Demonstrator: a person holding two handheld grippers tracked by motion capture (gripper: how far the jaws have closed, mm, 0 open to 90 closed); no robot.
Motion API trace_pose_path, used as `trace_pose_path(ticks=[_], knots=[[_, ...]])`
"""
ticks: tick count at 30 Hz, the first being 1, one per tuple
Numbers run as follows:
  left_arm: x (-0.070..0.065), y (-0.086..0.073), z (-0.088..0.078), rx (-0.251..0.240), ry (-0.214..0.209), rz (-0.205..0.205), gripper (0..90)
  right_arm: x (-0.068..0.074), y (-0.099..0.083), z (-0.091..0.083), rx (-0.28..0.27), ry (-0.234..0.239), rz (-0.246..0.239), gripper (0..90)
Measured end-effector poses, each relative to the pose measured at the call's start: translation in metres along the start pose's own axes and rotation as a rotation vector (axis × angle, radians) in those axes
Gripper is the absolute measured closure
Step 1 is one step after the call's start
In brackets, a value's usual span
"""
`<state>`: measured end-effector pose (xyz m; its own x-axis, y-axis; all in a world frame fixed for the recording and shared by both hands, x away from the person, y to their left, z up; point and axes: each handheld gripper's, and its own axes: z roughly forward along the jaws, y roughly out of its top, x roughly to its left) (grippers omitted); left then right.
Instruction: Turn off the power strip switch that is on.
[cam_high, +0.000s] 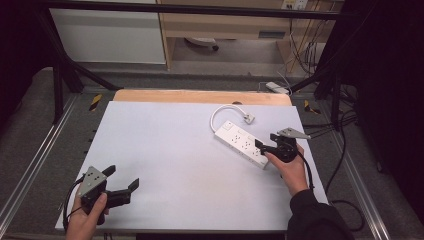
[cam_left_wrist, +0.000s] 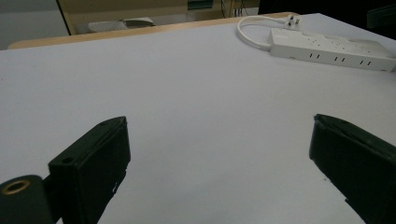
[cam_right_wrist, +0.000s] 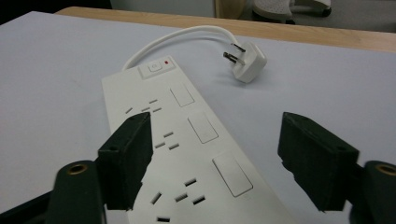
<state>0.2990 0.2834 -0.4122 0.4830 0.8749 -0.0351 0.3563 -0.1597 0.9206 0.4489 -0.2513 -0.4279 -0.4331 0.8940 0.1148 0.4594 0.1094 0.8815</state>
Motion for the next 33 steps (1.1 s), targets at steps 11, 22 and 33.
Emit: trace_pose_path(ticks=[11,22,33], knots=[[0.000,0.000,0.000,0.000,-0.001,0.000,5.2,0.008,0.005,0.001,0.024,-0.003,-0.002,3.8],[0.000,0.000,0.000,0.000,0.000,-0.002,5.2,0.013,0.015,-0.009,-0.028,0.006,-0.016,4.1],[0.000,0.000,0.000,0.000,0.001,-0.002,5.2,0.014,0.028,-0.034,-0.092,0.024,-0.016,7.2]])
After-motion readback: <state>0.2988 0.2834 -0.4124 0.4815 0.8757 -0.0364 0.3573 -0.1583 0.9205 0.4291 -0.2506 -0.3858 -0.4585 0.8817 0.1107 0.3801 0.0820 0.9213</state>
